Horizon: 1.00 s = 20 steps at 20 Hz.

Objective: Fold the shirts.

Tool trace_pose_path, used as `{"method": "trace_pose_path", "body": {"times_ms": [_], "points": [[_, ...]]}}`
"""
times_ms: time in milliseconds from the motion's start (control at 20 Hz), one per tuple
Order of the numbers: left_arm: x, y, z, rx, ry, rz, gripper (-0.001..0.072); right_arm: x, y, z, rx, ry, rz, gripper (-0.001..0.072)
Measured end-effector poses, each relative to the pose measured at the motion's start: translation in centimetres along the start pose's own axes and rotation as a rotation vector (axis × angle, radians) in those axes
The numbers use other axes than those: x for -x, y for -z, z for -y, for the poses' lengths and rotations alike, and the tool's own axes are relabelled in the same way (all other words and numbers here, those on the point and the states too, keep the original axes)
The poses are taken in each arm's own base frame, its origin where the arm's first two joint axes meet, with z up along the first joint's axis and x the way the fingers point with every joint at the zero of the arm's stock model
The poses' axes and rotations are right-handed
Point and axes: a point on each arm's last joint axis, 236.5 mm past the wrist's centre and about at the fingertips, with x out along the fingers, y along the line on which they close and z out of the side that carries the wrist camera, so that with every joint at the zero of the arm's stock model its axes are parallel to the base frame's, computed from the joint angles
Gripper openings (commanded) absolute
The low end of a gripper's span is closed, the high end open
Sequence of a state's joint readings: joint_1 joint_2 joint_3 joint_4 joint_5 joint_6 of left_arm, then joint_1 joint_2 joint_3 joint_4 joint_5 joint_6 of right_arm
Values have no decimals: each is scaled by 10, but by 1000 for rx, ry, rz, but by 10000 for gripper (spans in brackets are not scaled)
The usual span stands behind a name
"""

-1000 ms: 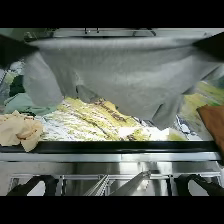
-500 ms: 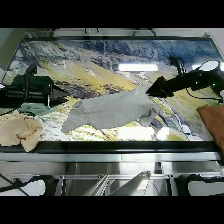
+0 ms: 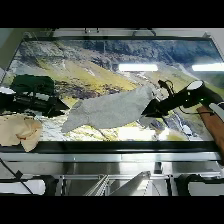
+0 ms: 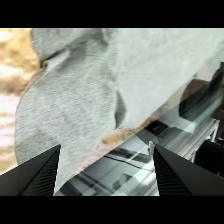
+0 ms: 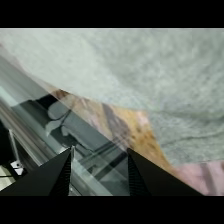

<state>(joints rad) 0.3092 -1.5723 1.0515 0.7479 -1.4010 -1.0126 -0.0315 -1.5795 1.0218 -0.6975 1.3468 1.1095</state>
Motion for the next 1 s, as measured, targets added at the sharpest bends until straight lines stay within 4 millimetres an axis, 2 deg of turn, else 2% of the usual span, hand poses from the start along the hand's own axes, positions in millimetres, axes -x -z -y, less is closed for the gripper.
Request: {"method": "trace_pose_path", "body": {"times_ms": [200, 450, 500, 750, 800, 850, 900, 950, 1000], "points": [[-9, 8, -20, -14, -105, -43, 623, -2, 18, 30, -62, 67, -31, 380], [-11, 11, -35, -19, -183, -63, 622, -5, 28, 50, -122, 110, -37, 380], [-11, 11, -36, -23, -191, -63, 621, -9, 28, 52, -125, 118, -34, 380], [-22, 6, -39, -51, -227, -60, 622, -33, 19, 38, -119, 104, 1, 378], [-27, 7, -39, -49, -224, -70, 562, -37, 16, 37, -118, 109, 12, 319], [-33, 8, -38, -46, -216, -86, 389, -40, 12, 38, -118, 117, 28, 143], [-40, 11, -40, -40, -211, -105, 144, -42, 7, 41, -114, 131, 47, 31], [-47, 14, -43, -35, -211, -125, 0, -43, 4, 44, -121, 140, 61, 13], [-52, 17, -44, -31, -205, -143, 16, -44, 1, 44, -121, 146, 75, 13]]}}
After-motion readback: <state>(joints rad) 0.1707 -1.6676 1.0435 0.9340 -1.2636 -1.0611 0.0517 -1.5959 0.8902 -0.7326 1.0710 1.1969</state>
